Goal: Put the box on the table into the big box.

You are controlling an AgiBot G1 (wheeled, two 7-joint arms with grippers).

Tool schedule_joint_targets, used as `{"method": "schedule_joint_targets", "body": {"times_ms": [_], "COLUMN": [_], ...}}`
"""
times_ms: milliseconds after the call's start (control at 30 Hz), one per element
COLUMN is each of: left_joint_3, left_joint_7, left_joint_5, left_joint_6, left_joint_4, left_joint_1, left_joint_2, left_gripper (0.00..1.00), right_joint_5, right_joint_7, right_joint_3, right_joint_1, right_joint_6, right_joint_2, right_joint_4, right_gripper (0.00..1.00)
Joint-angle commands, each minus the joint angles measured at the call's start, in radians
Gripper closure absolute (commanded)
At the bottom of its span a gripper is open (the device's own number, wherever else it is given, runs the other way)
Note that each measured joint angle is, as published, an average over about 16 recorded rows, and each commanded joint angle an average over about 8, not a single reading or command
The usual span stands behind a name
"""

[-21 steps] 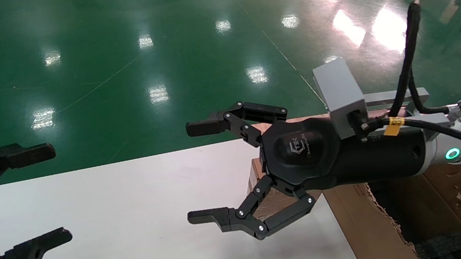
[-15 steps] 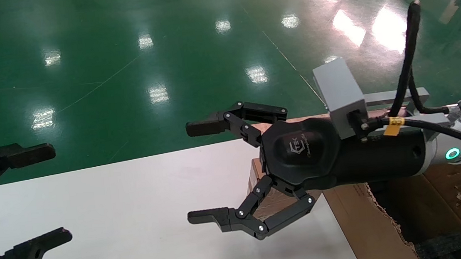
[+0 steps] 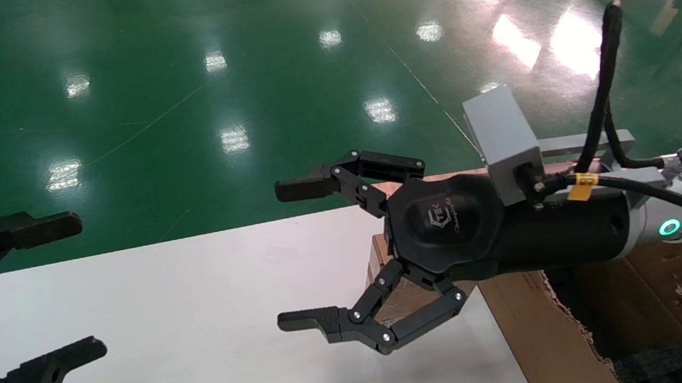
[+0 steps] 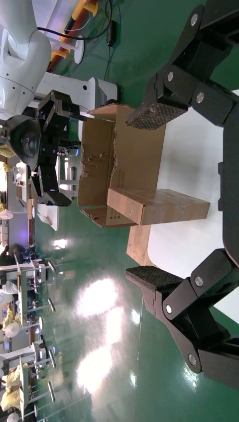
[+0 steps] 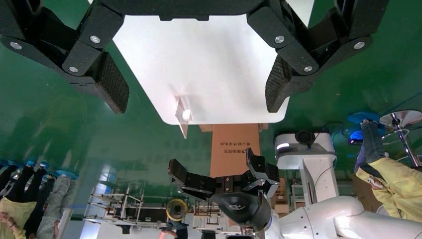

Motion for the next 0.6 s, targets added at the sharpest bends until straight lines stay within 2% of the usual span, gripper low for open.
{"method": "schedule_joint_targets", "body": {"times_ms": [33, 67, 167, 200, 400, 433, 600], "left_joint_3": [0.000, 0.000, 0.000, 0.000, 0.000, 0.000, 0.000], "left_joint_7": [0.000, 0.000, 0.000, 0.000, 0.000, 0.000, 0.000], "left_joint_5": [0.000, 0.000, 0.000, 0.000, 0.000, 0.000, 0.000], "left_joint_6": [0.000, 0.000, 0.000, 0.000, 0.000, 0.000, 0.000], "left_joint_4": [0.000, 0.000, 0.000, 0.000, 0.000, 0.000, 0.000], "left_joint_1": [0.000, 0.000, 0.000, 0.000, 0.000, 0.000, 0.000], "left_joint_2": [0.000, 0.000, 0.000, 0.000, 0.000, 0.000, 0.000], "left_gripper": [0.43, 0.55, 0.92, 0.98, 1.00, 1.00, 1.00], "right_joint_5": [0.000, 0.000, 0.000, 0.000, 0.000, 0.000, 0.000], "right_joint_7": [0.000, 0.000, 0.000, 0.000, 0.000, 0.000, 0.000], "right_joint_3": [0.000, 0.000, 0.000, 0.000, 0.000, 0.000, 0.000], "right_joint_1": [0.000, 0.000, 0.000, 0.000, 0.000, 0.000, 0.000], "right_joint_6": [0.000, 0.000, 0.000, 0.000, 0.000, 0.000, 0.000], "right_joint_2": [0.000, 0.000, 0.000, 0.000, 0.000, 0.000, 0.000], "right_joint_4": [0.000, 0.000, 0.000, 0.000, 0.000, 0.000, 0.000], "right_gripper": [0.92, 1.00, 1.00, 1.00, 0.99, 0.91, 0.28]}}
